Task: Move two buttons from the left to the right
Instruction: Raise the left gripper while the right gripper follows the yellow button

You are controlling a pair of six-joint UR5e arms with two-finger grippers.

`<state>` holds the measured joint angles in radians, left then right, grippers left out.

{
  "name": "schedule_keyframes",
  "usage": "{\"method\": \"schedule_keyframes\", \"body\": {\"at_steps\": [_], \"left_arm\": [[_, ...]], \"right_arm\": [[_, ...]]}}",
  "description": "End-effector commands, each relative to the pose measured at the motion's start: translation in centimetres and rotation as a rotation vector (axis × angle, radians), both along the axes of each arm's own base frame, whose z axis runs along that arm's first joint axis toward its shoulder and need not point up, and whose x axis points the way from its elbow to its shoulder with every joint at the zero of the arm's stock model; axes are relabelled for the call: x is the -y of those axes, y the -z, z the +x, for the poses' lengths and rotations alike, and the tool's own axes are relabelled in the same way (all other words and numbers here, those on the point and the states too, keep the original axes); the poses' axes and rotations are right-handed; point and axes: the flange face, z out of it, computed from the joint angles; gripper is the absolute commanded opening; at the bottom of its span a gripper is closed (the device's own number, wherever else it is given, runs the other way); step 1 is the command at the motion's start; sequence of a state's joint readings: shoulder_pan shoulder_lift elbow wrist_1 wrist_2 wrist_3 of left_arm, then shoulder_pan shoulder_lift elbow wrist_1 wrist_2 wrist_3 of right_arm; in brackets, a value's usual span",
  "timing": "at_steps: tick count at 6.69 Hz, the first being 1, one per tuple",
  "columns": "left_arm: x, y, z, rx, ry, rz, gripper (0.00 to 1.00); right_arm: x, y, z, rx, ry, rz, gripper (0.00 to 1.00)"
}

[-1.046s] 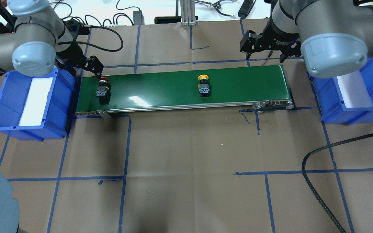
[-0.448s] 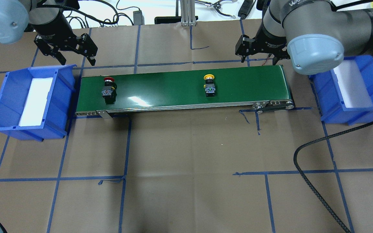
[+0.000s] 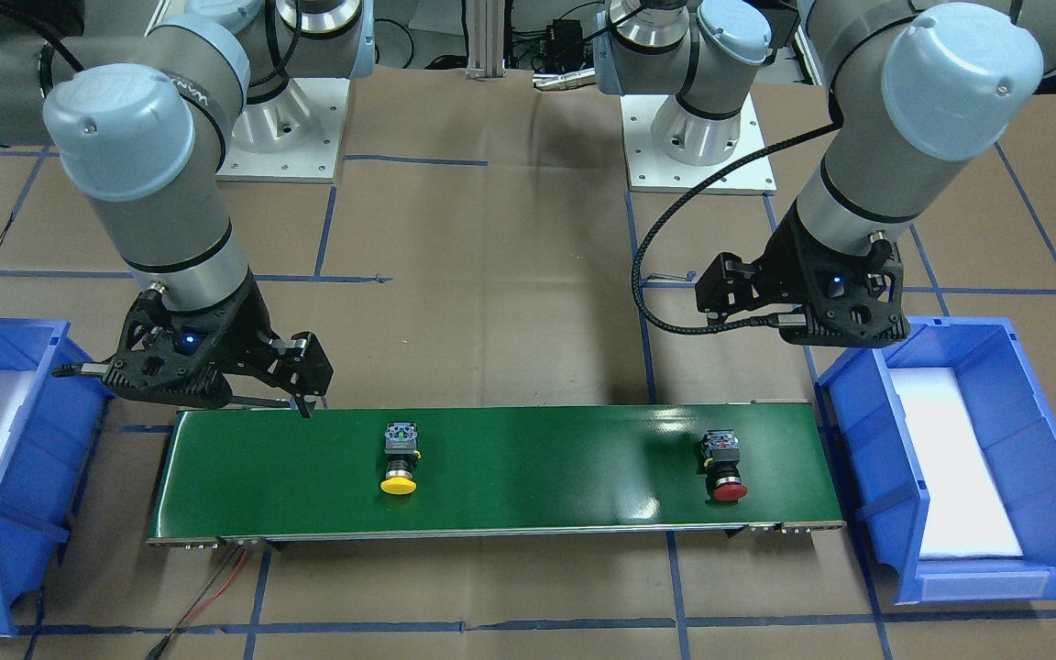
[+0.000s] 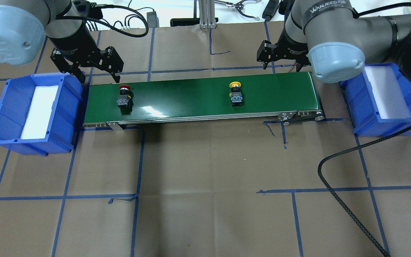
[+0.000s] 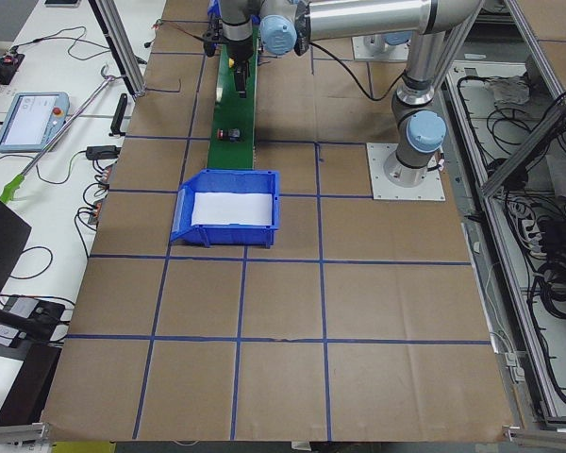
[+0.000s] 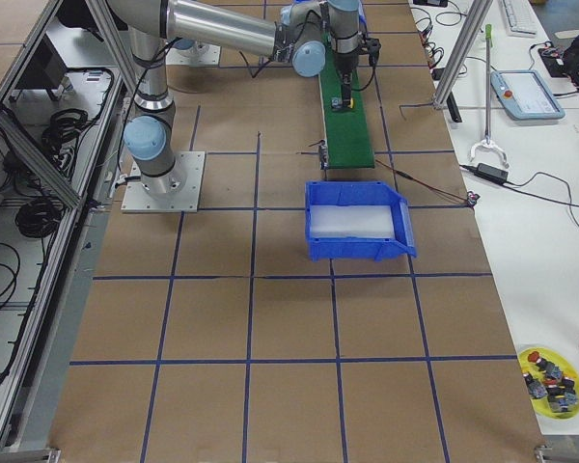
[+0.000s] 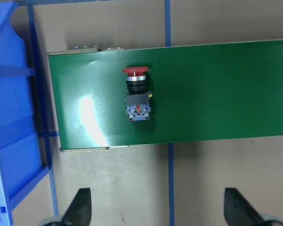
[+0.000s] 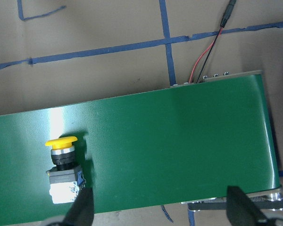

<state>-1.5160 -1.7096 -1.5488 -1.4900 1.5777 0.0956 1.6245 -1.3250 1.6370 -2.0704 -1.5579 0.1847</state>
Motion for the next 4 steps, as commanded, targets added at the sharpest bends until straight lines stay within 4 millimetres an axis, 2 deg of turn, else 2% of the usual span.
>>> {"method": "schedule_keyframes", "body": {"at_steps": [1, 2, 4], "left_arm": [[-1.9, -0.9, 0.3, 0.003, -0.007, -0.019, 1.00], [-1.8, -1.1, 0.3, 0.004, -0.007, -0.022, 1.00], [-2.0, -1.3, 0.2, 0.002, -0.010, -0.027, 1.00]], "right_arm": [[1.4, 2.3, 0.0, -0.013, -0.037, 0.015, 1.00], [2.2, 3.2, 0.1, -0.017, -0.052, -0.001, 1.00], [2.6, 4.2, 0.1, -0.015, -0.043, 0.011, 1.00]]}}
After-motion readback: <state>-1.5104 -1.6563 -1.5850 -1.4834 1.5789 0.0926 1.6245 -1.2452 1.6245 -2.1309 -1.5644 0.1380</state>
